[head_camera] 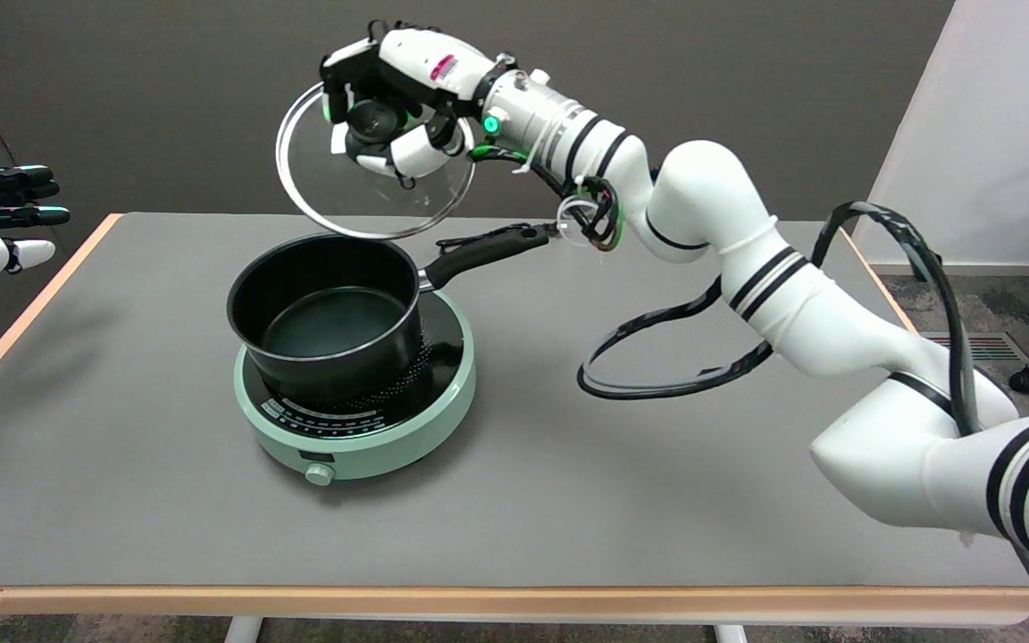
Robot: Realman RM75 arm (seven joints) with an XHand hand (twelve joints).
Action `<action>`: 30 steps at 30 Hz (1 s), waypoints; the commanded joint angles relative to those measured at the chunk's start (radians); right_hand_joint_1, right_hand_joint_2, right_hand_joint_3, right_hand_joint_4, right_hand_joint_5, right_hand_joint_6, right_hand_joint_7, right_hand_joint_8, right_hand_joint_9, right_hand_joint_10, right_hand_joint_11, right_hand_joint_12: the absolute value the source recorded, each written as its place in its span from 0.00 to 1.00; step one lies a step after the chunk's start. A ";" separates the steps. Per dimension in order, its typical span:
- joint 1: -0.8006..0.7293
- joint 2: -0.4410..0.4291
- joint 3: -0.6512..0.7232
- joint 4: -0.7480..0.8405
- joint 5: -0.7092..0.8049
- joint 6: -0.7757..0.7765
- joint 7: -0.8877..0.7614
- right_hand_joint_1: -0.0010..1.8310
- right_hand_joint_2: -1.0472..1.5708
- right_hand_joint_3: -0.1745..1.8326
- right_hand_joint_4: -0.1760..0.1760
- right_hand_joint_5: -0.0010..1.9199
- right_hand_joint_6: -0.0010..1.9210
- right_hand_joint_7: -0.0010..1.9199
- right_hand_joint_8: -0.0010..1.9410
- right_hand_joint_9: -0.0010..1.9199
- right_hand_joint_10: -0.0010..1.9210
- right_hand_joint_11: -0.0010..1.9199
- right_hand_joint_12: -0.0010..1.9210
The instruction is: Place the pot lid onto the soup pot.
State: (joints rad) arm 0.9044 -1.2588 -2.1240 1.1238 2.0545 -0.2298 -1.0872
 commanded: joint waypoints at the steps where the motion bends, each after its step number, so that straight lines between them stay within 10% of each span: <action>1: 0.119 -0.087 0.063 -0.134 -0.276 -0.321 0.241 0.74 0.72 0.43 1.00 0.35 0.59 0.45 0.71 0.44 0.84 0.41 1.00; 15: 0.276 -0.181 0.265 -0.327 -0.560 -0.765 0.458 0.74 0.73 0.41 1.00 0.32 0.60 0.44 0.72 0.43 0.85 0.36 1.00; 30: 0.384 -0.257 0.268 -0.586 -0.643 -0.784 0.456 0.74 0.74 0.41 1.00 0.31 0.60 0.44 0.73 0.43 0.86 0.35 1.00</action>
State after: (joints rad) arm 1.1558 -1.4201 -1.9196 0.7940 1.5918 -0.8660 -0.7109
